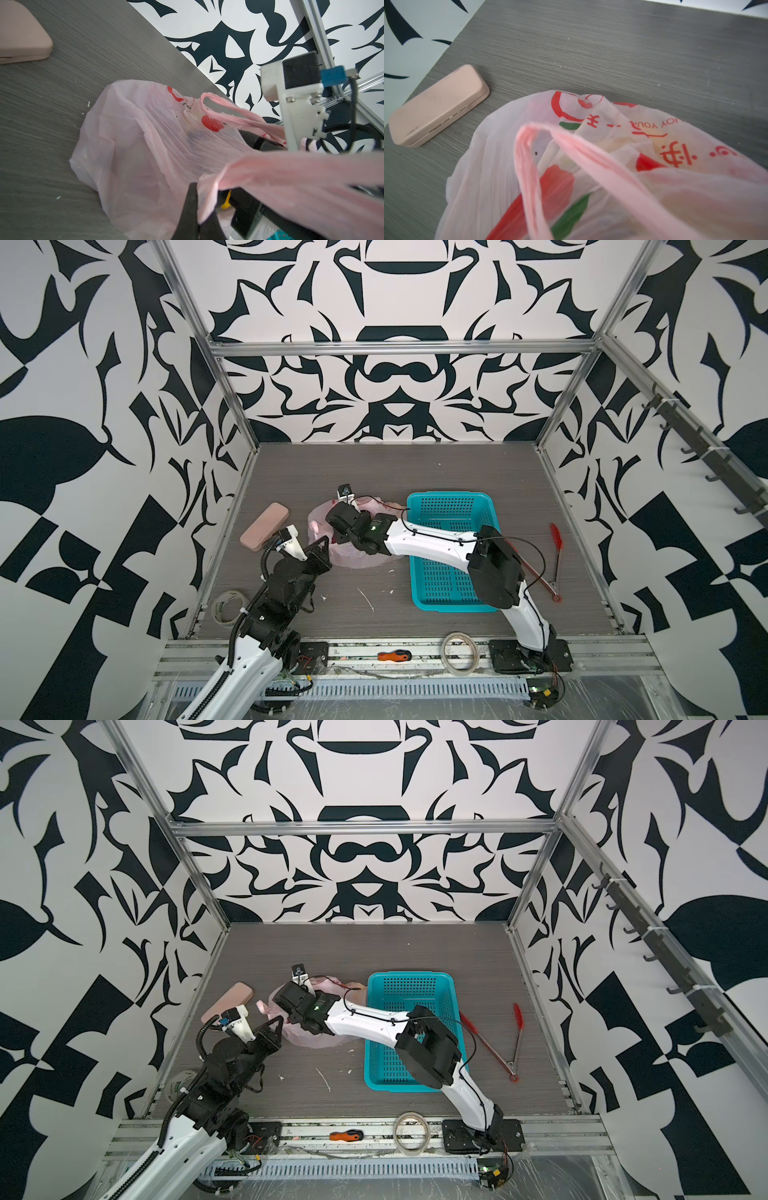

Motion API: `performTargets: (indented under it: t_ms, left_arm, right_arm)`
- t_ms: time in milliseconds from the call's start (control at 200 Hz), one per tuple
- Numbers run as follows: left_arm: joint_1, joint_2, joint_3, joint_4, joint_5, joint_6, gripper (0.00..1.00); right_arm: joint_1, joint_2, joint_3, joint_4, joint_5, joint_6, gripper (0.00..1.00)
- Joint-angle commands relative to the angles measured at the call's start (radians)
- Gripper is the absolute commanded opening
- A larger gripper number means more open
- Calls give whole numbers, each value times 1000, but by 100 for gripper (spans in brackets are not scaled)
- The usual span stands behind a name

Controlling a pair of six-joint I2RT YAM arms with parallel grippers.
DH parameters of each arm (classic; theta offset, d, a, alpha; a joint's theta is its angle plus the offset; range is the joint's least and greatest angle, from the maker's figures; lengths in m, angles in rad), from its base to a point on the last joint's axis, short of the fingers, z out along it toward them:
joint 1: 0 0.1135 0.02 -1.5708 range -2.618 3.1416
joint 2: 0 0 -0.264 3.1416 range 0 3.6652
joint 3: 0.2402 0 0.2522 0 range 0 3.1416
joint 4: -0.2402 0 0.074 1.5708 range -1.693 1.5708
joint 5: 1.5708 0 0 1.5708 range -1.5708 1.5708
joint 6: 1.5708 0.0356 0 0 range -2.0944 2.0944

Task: Untie the knot of the plastic bag and take out the fruit
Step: 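Push the right gripper into the bag mouth and grasp the banana stem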

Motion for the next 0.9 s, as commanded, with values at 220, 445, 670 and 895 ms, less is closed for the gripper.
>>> performTargets:
  t_ms: [220,445,670,895]
  left_arm:
    - [2,-5,-32,45,1,4,0]
    - [2,-18,-50,61,33,-2,0]
    - [2,-55,-74,51,40,-11,0]
    - [2,-74,-81,43,41,-11,0]
  right_arm:
    - [-18,-10,21,65,-25,49,60]
    - [-29,4,30,69,-12,88,61]
    - [-44,29,58,60,-3,125,60]
    - [-54,54,82,55,11,161,59]
